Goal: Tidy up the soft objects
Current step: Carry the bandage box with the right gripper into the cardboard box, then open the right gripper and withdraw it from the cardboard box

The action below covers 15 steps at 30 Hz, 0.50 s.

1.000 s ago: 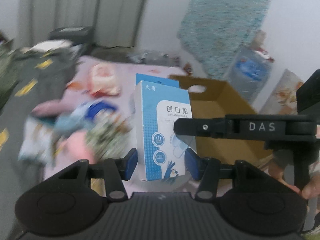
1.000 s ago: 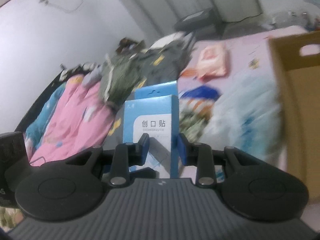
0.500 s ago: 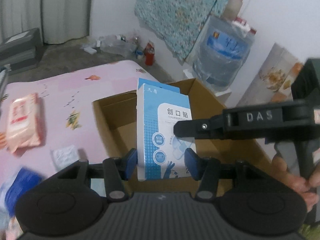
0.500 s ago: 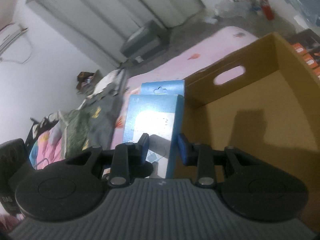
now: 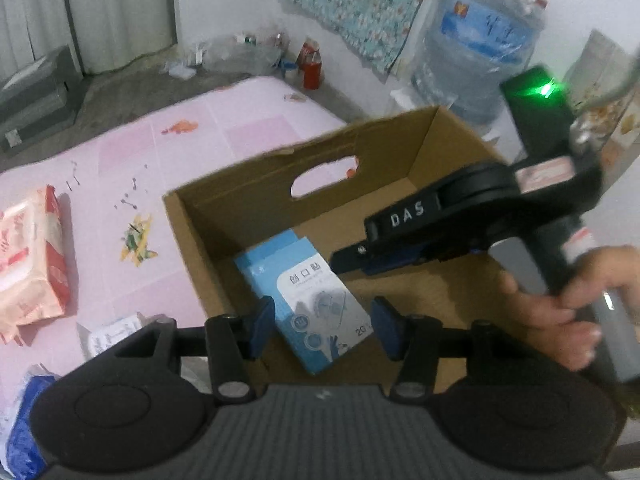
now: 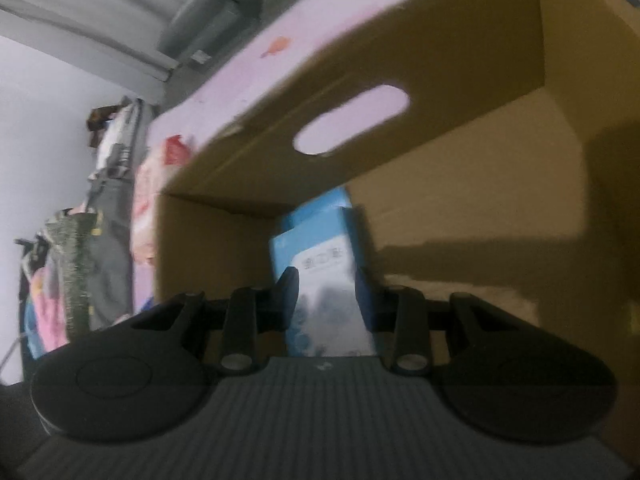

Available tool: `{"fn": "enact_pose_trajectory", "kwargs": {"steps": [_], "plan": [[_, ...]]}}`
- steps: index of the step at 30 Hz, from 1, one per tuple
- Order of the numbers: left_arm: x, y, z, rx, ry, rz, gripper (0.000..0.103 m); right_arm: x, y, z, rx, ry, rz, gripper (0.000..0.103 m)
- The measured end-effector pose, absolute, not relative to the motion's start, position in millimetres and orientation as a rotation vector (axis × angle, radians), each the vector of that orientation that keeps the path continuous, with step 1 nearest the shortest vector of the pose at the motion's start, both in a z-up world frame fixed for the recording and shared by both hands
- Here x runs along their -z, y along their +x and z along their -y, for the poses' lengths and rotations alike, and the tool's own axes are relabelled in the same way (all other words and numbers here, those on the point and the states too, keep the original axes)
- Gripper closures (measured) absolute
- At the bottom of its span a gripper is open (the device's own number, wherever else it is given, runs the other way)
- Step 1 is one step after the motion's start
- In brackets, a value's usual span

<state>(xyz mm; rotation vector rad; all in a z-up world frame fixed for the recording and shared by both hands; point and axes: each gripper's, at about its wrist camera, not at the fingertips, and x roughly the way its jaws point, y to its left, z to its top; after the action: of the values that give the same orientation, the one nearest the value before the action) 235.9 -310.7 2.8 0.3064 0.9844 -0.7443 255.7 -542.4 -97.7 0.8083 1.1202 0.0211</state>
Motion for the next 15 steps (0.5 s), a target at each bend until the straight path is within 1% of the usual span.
{"fn": "enact_pose_trajectory", "kwargs": {"steps": [5, 8, 10, 12, 15], "plan": [[-29, 229, 284, 0.735, 0.266, -0.927, 0.04, 99, 242, 539, 0.036, 0.788, -1.162, 0.072], [-39, 224, 263, 0.717, 0.25, -0.911, 0.031, 108, 231, 533, 0.043, 0.79, -1.218, 0.075], [-42, 221, 247, 0.694, 0.238, -0.906, 0.02, 117, 229, 524, 0.045, 0.782, -1.251, 0.076], [-40, 219, 229, 0.657, 0.23, -0.91, 0.018, 128, 233, 517, 0.049, 0.793, -1.258, 0.078], [-35, 216, 202, 0.602, 0.214, -0.93, 0.018, 130, 242, 510, 0.042, 0.823, -1.234, 0.079]]}}
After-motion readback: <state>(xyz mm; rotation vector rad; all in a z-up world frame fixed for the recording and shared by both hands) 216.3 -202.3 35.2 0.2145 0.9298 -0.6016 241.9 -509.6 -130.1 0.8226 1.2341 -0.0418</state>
